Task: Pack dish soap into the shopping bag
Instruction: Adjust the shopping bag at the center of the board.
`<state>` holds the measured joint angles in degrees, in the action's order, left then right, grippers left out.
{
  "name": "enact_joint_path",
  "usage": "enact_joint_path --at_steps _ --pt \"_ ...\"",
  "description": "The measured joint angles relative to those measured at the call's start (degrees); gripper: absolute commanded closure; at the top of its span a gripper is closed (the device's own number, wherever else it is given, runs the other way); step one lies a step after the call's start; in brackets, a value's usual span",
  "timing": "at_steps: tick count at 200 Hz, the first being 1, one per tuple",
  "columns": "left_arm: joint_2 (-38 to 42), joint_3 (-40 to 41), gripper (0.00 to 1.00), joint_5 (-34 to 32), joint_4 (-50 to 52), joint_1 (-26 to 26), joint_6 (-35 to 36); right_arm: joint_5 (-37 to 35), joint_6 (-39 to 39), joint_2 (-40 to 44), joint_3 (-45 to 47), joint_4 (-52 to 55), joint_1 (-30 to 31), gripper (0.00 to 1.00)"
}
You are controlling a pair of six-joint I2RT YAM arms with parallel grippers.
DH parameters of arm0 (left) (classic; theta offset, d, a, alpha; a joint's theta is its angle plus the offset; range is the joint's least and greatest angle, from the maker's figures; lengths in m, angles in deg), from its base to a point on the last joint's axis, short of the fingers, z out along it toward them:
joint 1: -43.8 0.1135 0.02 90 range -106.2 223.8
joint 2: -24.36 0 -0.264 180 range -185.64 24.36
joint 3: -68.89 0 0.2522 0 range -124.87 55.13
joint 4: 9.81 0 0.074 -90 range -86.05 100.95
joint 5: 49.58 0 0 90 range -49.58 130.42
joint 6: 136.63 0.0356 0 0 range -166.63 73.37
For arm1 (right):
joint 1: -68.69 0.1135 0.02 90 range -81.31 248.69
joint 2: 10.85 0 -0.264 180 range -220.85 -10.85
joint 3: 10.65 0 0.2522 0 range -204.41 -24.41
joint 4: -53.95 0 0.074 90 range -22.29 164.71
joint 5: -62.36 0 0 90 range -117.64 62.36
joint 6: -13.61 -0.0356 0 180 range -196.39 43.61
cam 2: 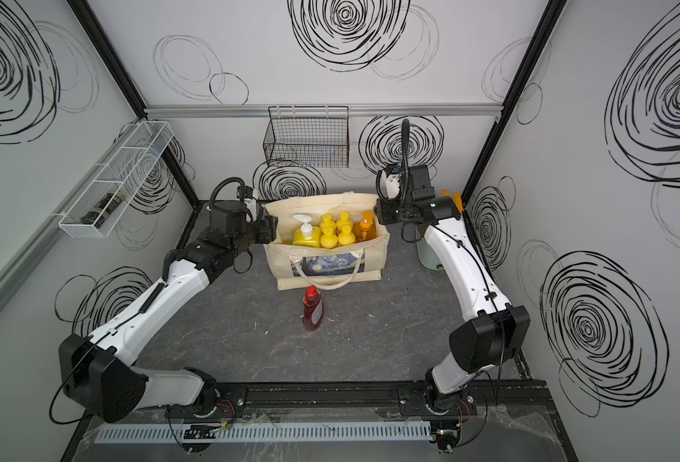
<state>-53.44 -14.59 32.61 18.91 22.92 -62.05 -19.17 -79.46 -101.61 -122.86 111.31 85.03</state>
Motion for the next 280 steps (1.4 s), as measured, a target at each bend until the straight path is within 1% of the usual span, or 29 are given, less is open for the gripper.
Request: enact_joint_path --at_steps 7,19,45,57,84,103,111,113,115,224,280 --pt "0.0 0.02 0.49 0.04 -0.02 -0.11 -0.02 0.07 0.15 -0.13 0.07 0.11 0.0 0.59" --pt "0.0 0.02 0.59 0.0 -0.17 -0.39 0.13 0.2 0.33 -0.15 0.17 0.37 0.0 0.62" --pt "0.0 0.02 0.78 -0.22 -0.57 -1.05 0.46 0.44 0.55 -0.15 0.26 0.9 0.0 0.75" --pt "0.0 0.02 0.84 -0.31 -0.92 -1.33 0.42 0.63 0.52 -0.15 0.26 0.96 0.0 0.81" --pt "0.07 0.02 0.91 -0.46 -1.53 -1.57 0.5 1.11 0.44 -0.15 0.24 1.25 0.0 0.93" --pt "0.17 -0.02 0.95 -0.76 -1.62 -1.64 0.59 1.18 0.57 -0.15 -0.09 1.57 0.0 0.98" --pt "0.22 -0.02 0.95 -0.96 -1.66 -1.75 0.7 1.11 0.48 -0.15 -0.22 1.77 0.0 1.0" --pt "0.24 -0.02 0.99 -1.03 -1.68 -1.77 0.7 1.09 0.48 -0.13 -0.26 1.81 0.0 1.0" --pt "0.26 -0.02 1.0 -1.11 -1.7 -1.84 0.79 1.09 0.5 -0.11 -0.28 1.88 0.0 1.0" --pt "3.56 -0.26 1.0 -2.95 -1.86 -5.44 2.47 0.31 0.48 0.13 -2.05 3.28 -0.22 1.0" --pt "4.31 -0.26 1.0 -5.6 -1.75 -6.38 3.34 0.07 0.09 3.43 -0.98 4.44 -0.22 1.0"
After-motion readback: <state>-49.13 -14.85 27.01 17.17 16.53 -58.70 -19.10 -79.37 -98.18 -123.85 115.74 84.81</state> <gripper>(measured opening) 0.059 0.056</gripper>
